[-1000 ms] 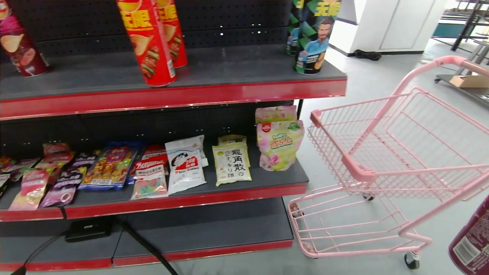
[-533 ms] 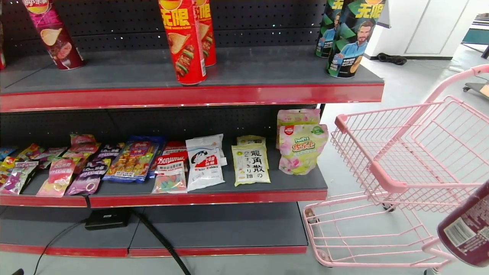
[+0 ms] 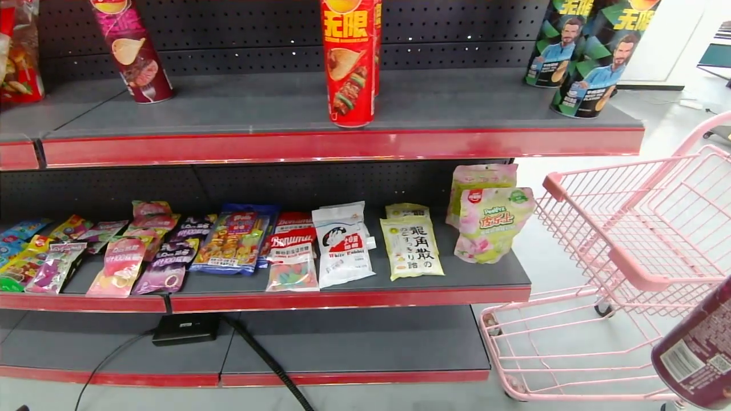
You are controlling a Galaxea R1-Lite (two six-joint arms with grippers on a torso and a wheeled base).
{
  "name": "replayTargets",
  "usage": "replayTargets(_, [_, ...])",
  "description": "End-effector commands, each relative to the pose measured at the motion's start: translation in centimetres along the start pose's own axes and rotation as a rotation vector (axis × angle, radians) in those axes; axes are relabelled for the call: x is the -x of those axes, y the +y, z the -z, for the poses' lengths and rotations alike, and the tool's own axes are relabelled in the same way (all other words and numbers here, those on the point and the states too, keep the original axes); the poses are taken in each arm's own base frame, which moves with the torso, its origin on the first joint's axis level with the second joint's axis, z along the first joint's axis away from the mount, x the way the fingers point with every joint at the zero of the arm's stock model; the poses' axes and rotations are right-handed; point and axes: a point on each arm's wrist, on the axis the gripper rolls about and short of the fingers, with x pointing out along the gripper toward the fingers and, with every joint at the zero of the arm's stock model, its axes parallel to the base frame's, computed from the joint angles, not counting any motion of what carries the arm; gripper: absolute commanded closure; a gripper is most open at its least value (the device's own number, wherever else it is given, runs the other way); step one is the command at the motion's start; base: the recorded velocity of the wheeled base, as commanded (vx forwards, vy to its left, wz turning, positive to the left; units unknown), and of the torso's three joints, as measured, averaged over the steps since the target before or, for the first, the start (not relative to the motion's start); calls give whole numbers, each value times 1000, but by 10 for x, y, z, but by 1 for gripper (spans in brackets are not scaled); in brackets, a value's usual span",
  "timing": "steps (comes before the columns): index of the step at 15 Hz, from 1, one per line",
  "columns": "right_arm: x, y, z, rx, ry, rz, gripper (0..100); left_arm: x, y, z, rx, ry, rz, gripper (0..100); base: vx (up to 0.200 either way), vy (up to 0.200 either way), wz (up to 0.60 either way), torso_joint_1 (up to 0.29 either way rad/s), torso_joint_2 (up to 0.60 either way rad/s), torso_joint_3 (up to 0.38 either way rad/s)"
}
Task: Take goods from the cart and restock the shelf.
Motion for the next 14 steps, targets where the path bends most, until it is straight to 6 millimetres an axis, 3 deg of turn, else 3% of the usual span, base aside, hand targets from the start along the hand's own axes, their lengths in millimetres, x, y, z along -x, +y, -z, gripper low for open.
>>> replayTargets(1, [-1, 0, 1, -1, 6, 0, 100, 1, 0, 0, 0, -3, -1, 0, 0, 200, 0, 7, -2, -7])
replayTargets(6, [-2, 0, 4, 0, 16, -1, 100, 1, 0, 1, -1, -2, -2, 0, 0, 200, 0, 3, 6, 3])
replayTargets(9, [-2, 0, 6, -1, 20, 2, 100, 1, 0, 1, -11, -3, -1, 0, 0, 0, 0, 17, -74, -61])
replayTargets(14, [-2, 0, 6, -1, 20, 2, 100, 2, 0, 0, -17, -8, -4, 0, 0, 0, 0, 114, -445, -331])
